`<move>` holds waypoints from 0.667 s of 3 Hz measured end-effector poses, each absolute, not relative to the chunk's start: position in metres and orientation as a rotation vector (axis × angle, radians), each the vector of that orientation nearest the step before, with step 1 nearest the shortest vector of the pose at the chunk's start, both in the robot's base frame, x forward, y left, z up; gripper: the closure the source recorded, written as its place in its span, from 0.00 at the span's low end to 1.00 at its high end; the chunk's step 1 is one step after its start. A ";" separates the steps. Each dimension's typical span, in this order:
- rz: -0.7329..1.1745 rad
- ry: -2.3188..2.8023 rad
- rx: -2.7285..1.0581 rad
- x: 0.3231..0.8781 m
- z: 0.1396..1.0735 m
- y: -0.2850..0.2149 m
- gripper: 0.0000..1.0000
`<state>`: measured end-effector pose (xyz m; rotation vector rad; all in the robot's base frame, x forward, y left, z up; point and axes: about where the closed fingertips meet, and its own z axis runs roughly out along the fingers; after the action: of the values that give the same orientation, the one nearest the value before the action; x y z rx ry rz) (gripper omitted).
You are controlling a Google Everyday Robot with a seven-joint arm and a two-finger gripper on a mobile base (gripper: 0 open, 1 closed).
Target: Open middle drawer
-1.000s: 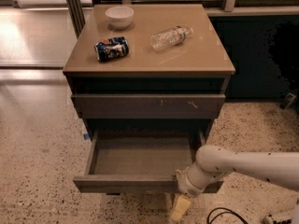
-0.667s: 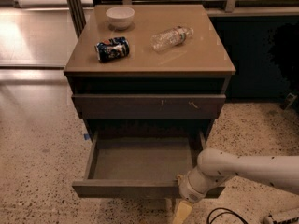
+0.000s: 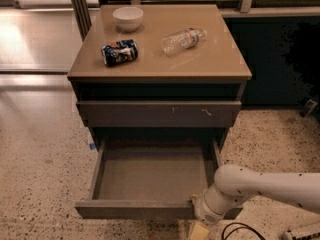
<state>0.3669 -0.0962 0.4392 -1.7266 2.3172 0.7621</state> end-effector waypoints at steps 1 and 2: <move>0.780 2.321 -1.736 0.362 0.436 -0.095 0.00; 0.800 2.325 -1.746 0.357 0.434 -0.094 0.00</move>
Offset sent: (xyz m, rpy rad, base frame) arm -0.0742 -0.0054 -0.0164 -0.0064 0.1546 0.0033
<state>0.3571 -0.0939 0.4342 -1.7459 2.3246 0.8002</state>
